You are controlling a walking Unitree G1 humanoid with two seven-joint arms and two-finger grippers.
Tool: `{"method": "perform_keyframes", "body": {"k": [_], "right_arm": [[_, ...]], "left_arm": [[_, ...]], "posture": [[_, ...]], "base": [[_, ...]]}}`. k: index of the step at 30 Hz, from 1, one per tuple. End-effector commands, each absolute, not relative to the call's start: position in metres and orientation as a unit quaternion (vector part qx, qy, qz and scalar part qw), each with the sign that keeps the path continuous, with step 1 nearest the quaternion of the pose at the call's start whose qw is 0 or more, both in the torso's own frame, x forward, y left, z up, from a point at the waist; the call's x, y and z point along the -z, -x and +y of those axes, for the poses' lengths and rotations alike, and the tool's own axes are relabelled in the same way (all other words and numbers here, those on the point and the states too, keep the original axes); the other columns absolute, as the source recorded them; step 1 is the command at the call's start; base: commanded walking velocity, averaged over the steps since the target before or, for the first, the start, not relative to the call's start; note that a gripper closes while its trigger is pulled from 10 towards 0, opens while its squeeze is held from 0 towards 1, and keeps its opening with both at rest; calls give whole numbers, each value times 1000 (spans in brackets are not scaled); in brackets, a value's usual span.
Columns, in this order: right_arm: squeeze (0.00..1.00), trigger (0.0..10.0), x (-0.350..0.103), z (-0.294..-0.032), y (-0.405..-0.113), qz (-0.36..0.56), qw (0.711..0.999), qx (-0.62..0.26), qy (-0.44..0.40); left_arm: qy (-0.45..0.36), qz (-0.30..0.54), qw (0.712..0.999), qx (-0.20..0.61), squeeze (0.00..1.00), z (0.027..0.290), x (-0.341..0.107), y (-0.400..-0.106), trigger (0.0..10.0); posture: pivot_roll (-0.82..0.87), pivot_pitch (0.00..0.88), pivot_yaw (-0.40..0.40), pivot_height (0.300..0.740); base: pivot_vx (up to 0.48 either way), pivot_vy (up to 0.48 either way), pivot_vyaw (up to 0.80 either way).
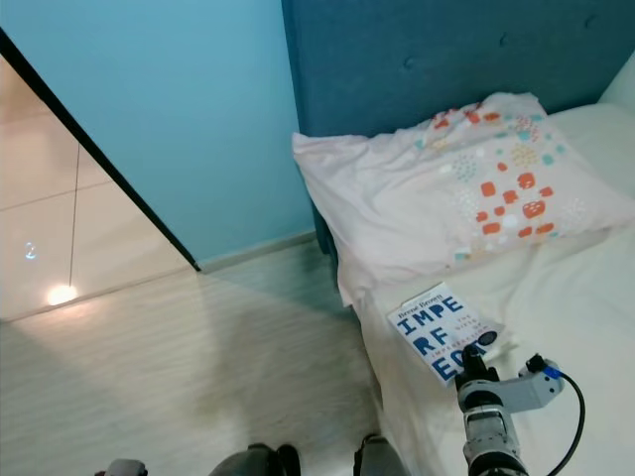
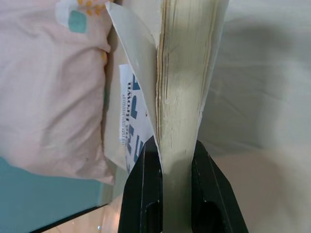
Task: Clean up the room
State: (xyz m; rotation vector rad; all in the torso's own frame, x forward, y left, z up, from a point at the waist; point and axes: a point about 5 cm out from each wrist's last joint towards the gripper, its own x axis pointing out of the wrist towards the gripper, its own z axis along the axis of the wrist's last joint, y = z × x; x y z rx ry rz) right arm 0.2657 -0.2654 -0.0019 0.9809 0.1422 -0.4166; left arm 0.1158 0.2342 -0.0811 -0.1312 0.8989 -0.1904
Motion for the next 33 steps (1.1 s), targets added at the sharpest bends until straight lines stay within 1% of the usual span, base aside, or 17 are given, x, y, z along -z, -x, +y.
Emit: {"method": "perform_keyframes", "body": {"k": [1, 7, 13, 14, 15, 21, 23, 24, 25, 27, 29, 31, 33], "right_arm": [[0, 10000, 10, -262, -259, 88, 856, 206, -466], [0, 10000, 2, -268, -265, 71, 859, 214, -460], [0, 10000, 2, -266, -267, 69, 858, 213, -462], [192, 10000, 3, -265, -266, 74, 857, 215, -462], [1000, 10000, 8, -264, -262, 91, 856, 225, -456], [1000, 10000, 16, -263, -254, 122, 857, 233, -443], [1000, 10000, 27, -268, -238, 152, 856, 247, -428], [1000, 10000, 31, -270, -231, 162, 855, 254, -423], [1000, 10000, 36, -274, -223, 173, 853, 263, -417], [1000, 10000, 38, -276, -218, 179, 852, 269, -413], [1000, 10000, 45, -282, -202, 195, 848, 283, -404], [1000, 10000, 45, -282, -202, 195, 848, 283, -404], [1000, 10000, 55, -289, -179, 220, 840, 303, -393]], "left_arm": [[77, 461, 879, 99, 0, 233, 87, -95, 10000], [70, 454, 881, 110, 0, 236, 82, -95, 10000], [69, 453, 882, 112, 0, 236, 81, -96, 10000], [69, 453, 882, 114, 0, 235, 81, -96, 10000], [69, 456, 880, 116, 0, 231, 83, -96, 10000], [71, 459, 878, 115, 0, 226, 85, -99, 10000], [76, 462, 876, 111, 0, 221, 89, -103, 10000], [78, 464, 876, 109, 0, 218, 90, -105, 10000], [80, 466, 875, 105, 0, 215, 91, -107, 10000], [81, 468, 874, 103, 0, 213, 92, -110, 10000], [84, 472, 872, 100, 0, 207, 94, -114, 10000], [84, 472, 872, 100, 0, 207, 94, -114, 10000], [87, 478, 869, 97, 0, 201, 96, -116, 10000]], "posture": [[273, 418, 74, 740], [294, 432, 84, 740], [294, 432, 84, 740], [291, 433, 86, 740], [279, 426, 77, 740], [240, 404, 52, 740], [198, 366, 24, 740], [198, 366, 24, 740], [175, 341, 10, 740], [170, 335, 8, 740], [139, 294, -5, 740], [139, 294, -5, 740], [111, 242, -23, 740]], "base": [[0, 0, 0], [0, 0, 0], [0, 0, 0], [0, 0, 0], [0, 0, 0], [0, 0, 0], [0, 0, 0], [0, 0, 0], [0, 0, 0], [0, 0, 0], [0, 0, 0], [0, 0, 0], [0, 0, 0]]}}
